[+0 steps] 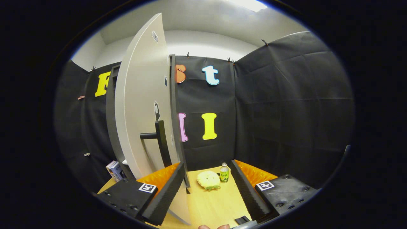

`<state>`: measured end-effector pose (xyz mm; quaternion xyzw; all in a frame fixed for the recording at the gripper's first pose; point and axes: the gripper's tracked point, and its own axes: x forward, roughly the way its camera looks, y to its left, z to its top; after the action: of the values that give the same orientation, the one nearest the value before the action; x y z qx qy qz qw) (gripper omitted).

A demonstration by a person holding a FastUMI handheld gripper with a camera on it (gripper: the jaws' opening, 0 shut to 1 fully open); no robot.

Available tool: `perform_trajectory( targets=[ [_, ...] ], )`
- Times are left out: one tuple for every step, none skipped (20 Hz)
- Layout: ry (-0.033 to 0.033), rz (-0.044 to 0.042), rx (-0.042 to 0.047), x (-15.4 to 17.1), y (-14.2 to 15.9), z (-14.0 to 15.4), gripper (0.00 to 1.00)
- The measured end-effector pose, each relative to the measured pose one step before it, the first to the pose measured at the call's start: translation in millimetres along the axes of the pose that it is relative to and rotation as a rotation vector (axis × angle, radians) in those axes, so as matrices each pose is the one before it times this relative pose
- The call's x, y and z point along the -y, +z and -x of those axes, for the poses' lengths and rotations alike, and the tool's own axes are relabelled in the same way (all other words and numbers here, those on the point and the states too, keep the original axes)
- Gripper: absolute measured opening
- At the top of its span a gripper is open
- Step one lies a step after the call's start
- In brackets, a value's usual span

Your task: Open the shoe cabinet door, grab the shoes and put them into the shoe cabinet, then close the shoe cabinet door.

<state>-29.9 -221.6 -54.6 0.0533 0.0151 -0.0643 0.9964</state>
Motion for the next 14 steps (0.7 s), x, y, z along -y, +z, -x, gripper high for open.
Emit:
perform_trajectory(
  targets=[
    [0.00849, -0.00775, -0.00565, -9.31, -2.2, 2.44, 0.98],
    [0.00578, -0.00166, -0.00624, -9.34, -1.25, 1.04, 0.98],
    [0.00452, 0.00328, -0.00335, -9.63, -2.23, 1.93, 0.98],
    [0.00536, 0.00623, -0.00573, -9.13, -1.03, 1.57, 0.98],
    [0.00621, 0.00406, -0.00405, -11.33, -1.05, 0.4, 0.98],
    [0.00894, 0.00241, -0.0051, -11.29, -1.17, 1.18, 0.98],
    [0.00959, 0.0, -0.0058, -11.82, -2.36, 0.14, 0.98],
    [0.00886, -0.00421, -0.0047, -11.42, -0.48, -0.54, 0.98],
    [0.01063, -0.00312, -0.00312, -10.59, -1.3, -2.05, 0.98],
    [0.01215, -0.00057, -0.0009, -11.44, -0.51, -1.59, 0.98],
    [0.01054, -0.00714, -0.00326, -9.53, -0.27, -2.97, 0.98],
    [0.00935, -0.01197, -0.00385, -9.37, 0.18, -4.09, 0.98],
    [0.01101, -0.01612, -0.00178, -10.34, 1.21, -3.47, 0.98],
    [0.01472, -0.01474, 0.00167, -10.74, 1.73, -3.57, 0.98]
  ],
)
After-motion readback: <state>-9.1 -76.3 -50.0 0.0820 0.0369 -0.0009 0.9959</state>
